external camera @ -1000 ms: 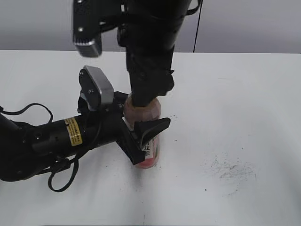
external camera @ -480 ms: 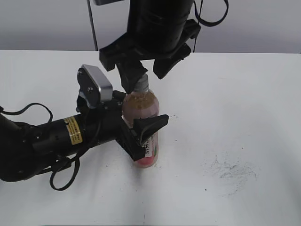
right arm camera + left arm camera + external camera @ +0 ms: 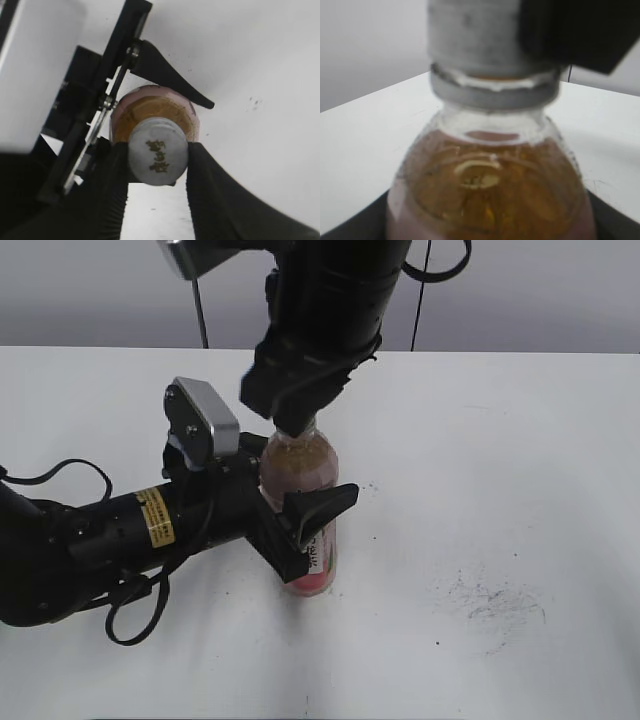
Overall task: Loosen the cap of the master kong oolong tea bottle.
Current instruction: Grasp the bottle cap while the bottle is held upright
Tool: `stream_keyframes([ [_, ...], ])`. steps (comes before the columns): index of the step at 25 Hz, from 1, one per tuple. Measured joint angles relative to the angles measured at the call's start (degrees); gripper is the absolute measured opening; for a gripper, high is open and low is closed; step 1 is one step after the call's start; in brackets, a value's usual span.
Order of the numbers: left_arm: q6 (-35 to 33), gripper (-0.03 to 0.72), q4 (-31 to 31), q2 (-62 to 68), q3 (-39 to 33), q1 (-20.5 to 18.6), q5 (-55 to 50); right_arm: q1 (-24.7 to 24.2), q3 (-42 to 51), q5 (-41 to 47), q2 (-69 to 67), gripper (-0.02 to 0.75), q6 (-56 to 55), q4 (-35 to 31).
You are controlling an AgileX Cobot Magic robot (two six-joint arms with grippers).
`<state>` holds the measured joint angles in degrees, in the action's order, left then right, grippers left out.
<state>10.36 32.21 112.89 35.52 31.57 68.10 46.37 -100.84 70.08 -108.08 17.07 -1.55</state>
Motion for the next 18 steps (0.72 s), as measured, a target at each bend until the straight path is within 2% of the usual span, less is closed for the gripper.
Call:
stream_keyframes([
  [3, -0.05, 0.442, 0.21, 0.00, 0.00, 0.00, 0.00, 0.00, 0.00, 0.00, 0.05, 0.267, 23.86, 0.18],
  [6, -0.31, 0.442, 0.43, 0.00, 0.00, 0.00, 0.00, 0.00, -0.10, -0.12, 0.18, 0.267, 53.89, 0.51],
  [9, -0.31, 0.442, 0.42, 0.00, 0.00, 0.00, 0.00, 0.00, -0.16, -0.85, 0.22, 0.263, 89.14, 0.11],
  [12, -0.18, 0.442, 0.27, 0.00, 0.00, 0.00, 0.00, -0.11, -0.31, -1.45, 0.29, 0.225, 116.68, -1.43],
  [15, 0.08, 0.442, -0.19, 0.00, -0.30, -0.11, 0.37, -0.30, -0.44, -1.08, 0.54, 0.085, 127.96, -1.98],
  [18, 0.09, 0.442, -0.26, 0.00, -0.30, -0.11, 0.37, -0.42, -0.44, -0.63, 0.66, 0.049, 128.27, -1.98],
])
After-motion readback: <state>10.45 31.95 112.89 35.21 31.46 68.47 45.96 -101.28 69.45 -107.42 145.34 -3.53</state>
